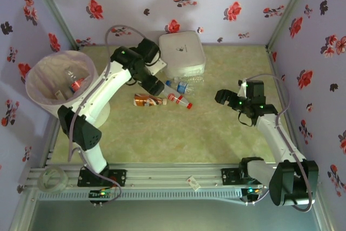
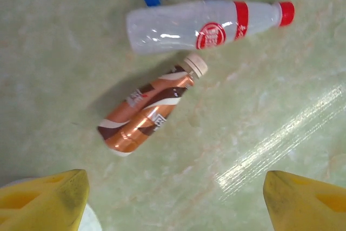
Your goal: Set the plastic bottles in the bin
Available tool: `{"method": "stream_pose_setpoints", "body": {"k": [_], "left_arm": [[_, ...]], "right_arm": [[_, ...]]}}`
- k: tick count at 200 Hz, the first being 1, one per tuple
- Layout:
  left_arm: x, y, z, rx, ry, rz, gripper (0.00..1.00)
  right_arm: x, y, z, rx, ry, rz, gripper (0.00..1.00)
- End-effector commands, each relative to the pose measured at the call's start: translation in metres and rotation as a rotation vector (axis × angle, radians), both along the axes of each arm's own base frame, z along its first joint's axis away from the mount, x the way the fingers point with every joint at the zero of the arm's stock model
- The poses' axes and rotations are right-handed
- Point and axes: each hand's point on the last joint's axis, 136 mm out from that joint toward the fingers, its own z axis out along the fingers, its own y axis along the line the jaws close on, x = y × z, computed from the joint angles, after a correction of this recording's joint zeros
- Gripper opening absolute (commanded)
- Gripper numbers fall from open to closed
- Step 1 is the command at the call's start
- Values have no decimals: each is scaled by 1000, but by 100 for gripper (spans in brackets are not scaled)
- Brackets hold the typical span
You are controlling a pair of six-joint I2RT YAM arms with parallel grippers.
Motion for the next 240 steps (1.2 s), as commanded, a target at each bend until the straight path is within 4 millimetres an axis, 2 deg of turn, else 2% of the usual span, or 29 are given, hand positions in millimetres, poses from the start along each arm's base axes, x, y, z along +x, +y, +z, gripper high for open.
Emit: {"method": "stream_pose_setpoints", "body": {"k": [1,26,53,108,155,207,240], "left_arm": [[-4,-5,-24,-72,66,-85,85],[-5,1,-56,-40,89,-136,86],[7,1,-78,-26,86,-184,89],[33,5,-109,0,132,-260,93],[47,3,-128,10,143,-269,92],[42,-4,-158,37,199,-277,91],[45,0,-172,68,196,-261,86]], "right_arm": [[-4,-2,0,-2,-1,-6,99],[-3,-1,-2,5,0,-6,99],[-1,2,-1,22,-1,-2,99],[-4,-2,-2,-3,1,-6,99],[-4,-2,-3,-2,3,-7,99],[-5,-3,-5,-10,7,-8,99],[-5,-4,-4,-14,7,-9,99]]}}
